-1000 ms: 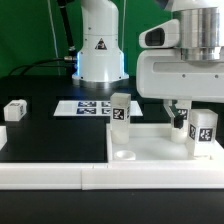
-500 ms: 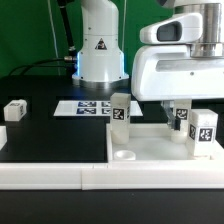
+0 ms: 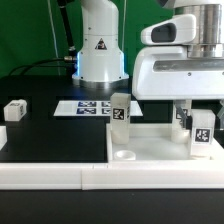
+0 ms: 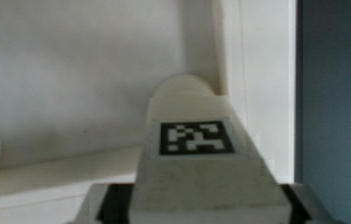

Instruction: Assemble square table

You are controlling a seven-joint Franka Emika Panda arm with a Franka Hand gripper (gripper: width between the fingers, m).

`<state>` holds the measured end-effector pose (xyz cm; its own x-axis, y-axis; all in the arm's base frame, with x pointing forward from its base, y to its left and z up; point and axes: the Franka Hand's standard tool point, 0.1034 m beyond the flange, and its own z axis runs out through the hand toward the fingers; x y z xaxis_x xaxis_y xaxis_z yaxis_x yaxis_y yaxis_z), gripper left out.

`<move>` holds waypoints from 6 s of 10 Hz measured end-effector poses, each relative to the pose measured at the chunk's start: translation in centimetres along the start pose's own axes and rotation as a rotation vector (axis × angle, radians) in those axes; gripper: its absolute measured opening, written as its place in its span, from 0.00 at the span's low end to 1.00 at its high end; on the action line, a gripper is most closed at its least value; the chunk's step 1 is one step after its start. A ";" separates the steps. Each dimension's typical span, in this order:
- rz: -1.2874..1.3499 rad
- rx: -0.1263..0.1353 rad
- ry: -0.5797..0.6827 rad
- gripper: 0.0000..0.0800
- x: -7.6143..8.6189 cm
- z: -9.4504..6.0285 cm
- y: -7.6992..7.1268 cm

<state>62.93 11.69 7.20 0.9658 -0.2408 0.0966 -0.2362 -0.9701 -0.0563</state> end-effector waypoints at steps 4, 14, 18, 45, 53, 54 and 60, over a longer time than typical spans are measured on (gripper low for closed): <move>0.708 0.029 -0.039 0.36 0.2 0.1 0.6; 0.833 0.012 -0.080 0.78 -0.7 0.2 -0.1; 0.490 0.022 -0.073 0.81 -0.7 0.3 -0.1; 0.962 0.009 -0.091 0.79 0.0 0.2 -0.5; 0.006 0.012 -0.043 0.81 0.2 0.6 -0.5; 0.033 0.011 -0.043 0.78 0.2 0.6 -0.4; 0.426 0.001 -0.048 0.37 0.2 0.8 0.1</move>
Offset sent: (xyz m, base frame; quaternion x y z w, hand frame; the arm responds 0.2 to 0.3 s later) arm 0.0153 0.0135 -0.0078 0.0476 -0.0308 0.4124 0.9092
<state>63.21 11.53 6.45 0.7861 -0.6178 0.0178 -0.6147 -0.7845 -0.0820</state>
